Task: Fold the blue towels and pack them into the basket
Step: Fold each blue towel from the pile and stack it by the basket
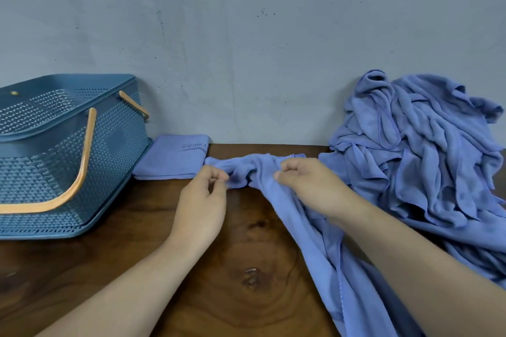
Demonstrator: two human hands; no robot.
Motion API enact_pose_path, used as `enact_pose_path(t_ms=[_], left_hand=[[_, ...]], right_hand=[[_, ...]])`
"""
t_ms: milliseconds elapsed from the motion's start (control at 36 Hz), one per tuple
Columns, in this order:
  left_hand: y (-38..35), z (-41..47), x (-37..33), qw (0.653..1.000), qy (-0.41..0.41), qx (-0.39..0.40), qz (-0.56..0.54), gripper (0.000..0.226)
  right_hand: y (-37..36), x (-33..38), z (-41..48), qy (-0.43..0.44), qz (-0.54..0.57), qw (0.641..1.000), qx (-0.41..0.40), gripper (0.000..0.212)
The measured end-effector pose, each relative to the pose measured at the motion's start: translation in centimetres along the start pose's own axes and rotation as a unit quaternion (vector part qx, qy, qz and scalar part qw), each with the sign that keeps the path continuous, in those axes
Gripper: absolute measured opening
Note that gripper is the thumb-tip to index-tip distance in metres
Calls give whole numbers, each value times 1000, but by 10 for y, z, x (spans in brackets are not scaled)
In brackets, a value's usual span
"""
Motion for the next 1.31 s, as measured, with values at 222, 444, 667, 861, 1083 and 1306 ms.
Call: enact_pose_path(t_ms=[222,444,667,861,1083,1306], left_hand=[[-14,-10,-5,990,-14,100,98,34],[-10,-10,-11,999,6,25,-23,13],[-10,-10,-19,993,-103,25,55,19],[14,17,1,1000,8,-21,-22,21],[10,23,21,968,156,-42,-194,17],[-13,11,14,941,217,66,-249,23]], right_hand=[[-3,-14,5,-108,113,987,40,29],[-12,-8,-1,-104,109,982,115,13],[-22,-5,-5,-89,106,978,157,23],[-9,-22,1,-47,-65,985,151,36],[7,-33,12,30,-297,945,134,52],[3,-36,8,51,-330,930,155,68]])
Point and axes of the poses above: each hand's wrist, its own z-axis towards the middle knuckle, its own y-axis out of the back of the hand, x = y × z, the point moved 7 cm from there along z, towards the middle knuckle, and after that the axes turned 7 degrees about -x, right-handed, at the moved point
